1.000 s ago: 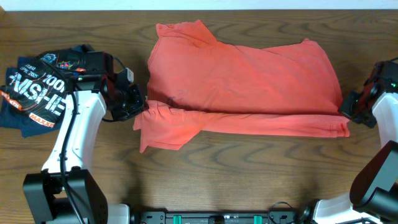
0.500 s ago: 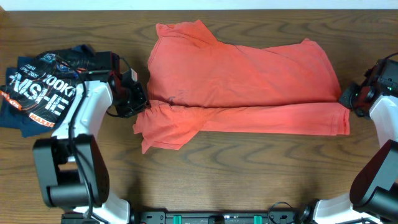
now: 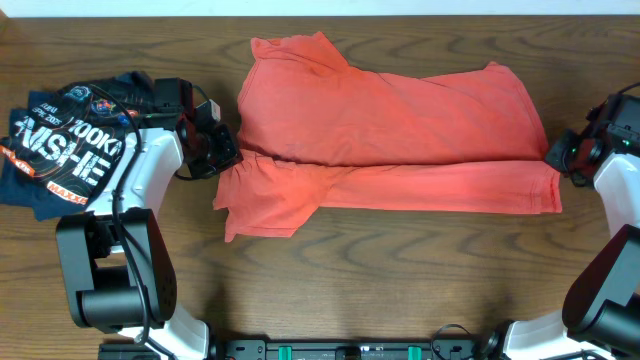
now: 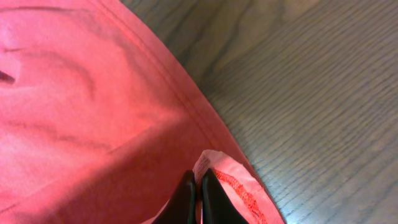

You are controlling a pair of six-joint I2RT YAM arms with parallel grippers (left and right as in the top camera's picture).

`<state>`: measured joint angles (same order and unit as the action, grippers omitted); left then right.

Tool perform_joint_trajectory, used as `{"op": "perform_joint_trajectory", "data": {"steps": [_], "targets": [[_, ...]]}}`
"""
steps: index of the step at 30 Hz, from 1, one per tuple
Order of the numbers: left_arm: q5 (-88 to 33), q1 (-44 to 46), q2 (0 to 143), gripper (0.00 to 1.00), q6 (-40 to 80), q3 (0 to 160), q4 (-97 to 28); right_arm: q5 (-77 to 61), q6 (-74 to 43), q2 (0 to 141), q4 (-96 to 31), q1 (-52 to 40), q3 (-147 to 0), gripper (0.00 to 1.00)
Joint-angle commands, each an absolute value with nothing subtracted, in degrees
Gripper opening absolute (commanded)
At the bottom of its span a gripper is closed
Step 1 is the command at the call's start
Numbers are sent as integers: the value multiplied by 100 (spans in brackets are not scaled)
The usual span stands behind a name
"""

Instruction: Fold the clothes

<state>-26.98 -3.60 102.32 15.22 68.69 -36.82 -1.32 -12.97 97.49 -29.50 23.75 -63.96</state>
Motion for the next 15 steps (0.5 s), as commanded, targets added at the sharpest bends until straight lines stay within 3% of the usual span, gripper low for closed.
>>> {"op": "perform_joint_trajectory", "data": {"steps": [1,5,8,15], "targets": [[-2635,-379,10269,24,1557,6847,-3730,-137,-1256,9762,-2939,2279,-6287,6],[-2696,-379,10265,52,1553,6847,-3920,-134,-1256,9762,-2956,2270,-6265,25],[-2740,-386,10217,56,1551,6847,-3992,-134,-1256,9762,-2974,2270,-6265,30],[-2930,-373,9920,56,1522,6847,-4624,-132,-1258,9762,-3461,2270,-6248,31]]}}
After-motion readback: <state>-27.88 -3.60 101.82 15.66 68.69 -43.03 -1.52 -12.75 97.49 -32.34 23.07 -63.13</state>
